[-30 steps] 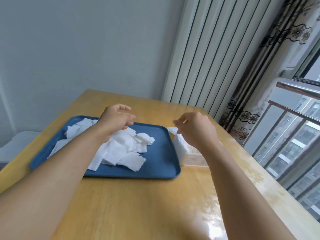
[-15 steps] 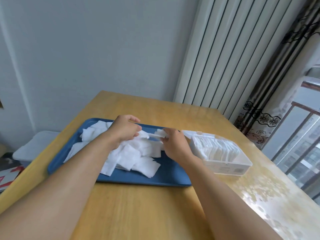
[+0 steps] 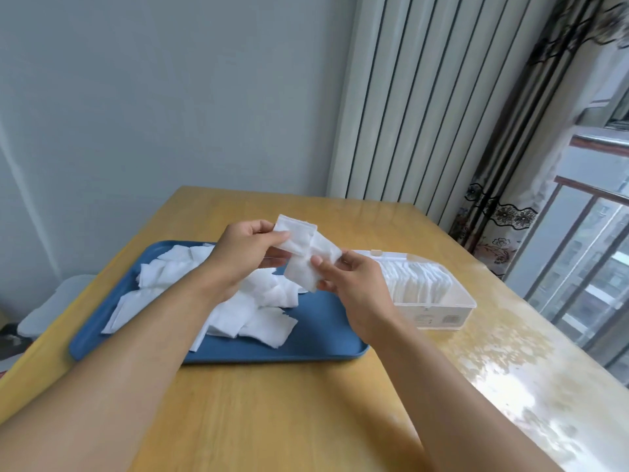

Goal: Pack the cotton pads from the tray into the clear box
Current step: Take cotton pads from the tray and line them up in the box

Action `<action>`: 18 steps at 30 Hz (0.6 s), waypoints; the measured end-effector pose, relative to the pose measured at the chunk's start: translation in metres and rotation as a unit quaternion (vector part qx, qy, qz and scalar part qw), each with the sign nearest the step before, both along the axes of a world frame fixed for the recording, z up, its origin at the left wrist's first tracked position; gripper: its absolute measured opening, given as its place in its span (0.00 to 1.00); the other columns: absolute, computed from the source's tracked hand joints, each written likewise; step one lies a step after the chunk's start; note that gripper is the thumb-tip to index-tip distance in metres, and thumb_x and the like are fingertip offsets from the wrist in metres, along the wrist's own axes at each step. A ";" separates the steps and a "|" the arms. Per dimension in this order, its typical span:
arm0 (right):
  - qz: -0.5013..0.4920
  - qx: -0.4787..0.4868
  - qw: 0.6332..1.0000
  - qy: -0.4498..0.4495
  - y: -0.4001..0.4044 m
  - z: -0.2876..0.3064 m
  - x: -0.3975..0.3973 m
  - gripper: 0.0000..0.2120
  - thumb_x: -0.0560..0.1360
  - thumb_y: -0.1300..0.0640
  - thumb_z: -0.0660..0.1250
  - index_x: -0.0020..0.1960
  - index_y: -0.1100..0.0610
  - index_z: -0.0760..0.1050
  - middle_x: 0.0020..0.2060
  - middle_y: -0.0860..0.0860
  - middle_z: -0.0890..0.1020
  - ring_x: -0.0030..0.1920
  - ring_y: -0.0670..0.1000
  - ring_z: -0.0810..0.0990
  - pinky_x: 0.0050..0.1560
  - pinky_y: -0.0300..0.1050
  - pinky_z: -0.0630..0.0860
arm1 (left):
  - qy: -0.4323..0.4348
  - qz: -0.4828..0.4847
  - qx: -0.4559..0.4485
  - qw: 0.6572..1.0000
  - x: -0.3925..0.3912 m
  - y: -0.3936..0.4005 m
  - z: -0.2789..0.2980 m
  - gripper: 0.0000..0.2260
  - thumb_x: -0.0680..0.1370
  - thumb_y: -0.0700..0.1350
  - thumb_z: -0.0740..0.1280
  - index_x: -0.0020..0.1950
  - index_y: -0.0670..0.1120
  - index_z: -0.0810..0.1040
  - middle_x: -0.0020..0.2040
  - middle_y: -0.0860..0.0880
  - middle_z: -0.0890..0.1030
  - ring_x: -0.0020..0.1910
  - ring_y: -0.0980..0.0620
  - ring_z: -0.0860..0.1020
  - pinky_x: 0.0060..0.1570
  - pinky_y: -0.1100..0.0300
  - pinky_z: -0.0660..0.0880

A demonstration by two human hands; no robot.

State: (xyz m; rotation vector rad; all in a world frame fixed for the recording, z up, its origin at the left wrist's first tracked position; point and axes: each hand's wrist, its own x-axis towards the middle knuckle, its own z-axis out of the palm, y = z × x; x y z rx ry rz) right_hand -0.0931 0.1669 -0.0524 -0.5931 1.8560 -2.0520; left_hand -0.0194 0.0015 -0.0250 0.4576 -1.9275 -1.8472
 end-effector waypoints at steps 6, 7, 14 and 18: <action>-0.031 0.037 0.995 0.089 0.009 0.009 0.002 0.05 0.77 0.54 0.73 0.50 0.55 0.83 0.39 0.46 0.86 0.34 0.38 0.79 0.35 0.31 0.71 | -0.009 0.093 -0.032 0.995 -0.002 -0.009 -0.003 0.05 0.76 0.37 0.69 0.41 0.43 0.78 0.38 0.44 0.82 0.37 0.47 0.81 0.50 0.48 0.82; -0.010 0.035 0.994 0.100 0.010 0.011 0.003 0.06 0.79 0.55 0.72 0.52 0.56 0.84 0.39 0.45 0.86 0.34 0.38 0.79 0.35 0.29 0.70 | -0.016 0.071 -0.038 0.997 -0.002 -0.006 -0.003 0.04 0.77 0.36 0.69 0.42 0.43 0.78 0.39 0.43 0.82 0.38 0.46 0.81 0.47 0.49 0.82; -0.011 0.050 0.993 0.102 0.009 0.010 0.002 0.09 0.77 0.53 0.74 0.55 0.53 0.79 0.42 0.48 0.88 0.39 0.43 0.84 0.39 0.34 0.74 | -0.018 -0.105 0.023 0.994 -0.001 0.016 -0.005 0.11 0.82 0.31 0.59 0.52 0.39 0.81 0.42 0.42 0.86 0.41 0.46 0.85 0.42 0.57 0.83; -0.031 0.054 0.994 0.093 0.011 0.011 -0.002 0.11 0.75 0.52 0.76 0.54 0.53 0.78 0.40 0.48 0.87 0.36 0.41 0.81 0.39 0.39 0.72 | 0.005 -0.108 0.081 0.991 -0.002 0.019 -0.004 0.10 0.83 0.34 0.59 0.54 0.38 0.81 0.45 0.41 0.86 0.42 0.46 0.85 0.43 0.56 0.83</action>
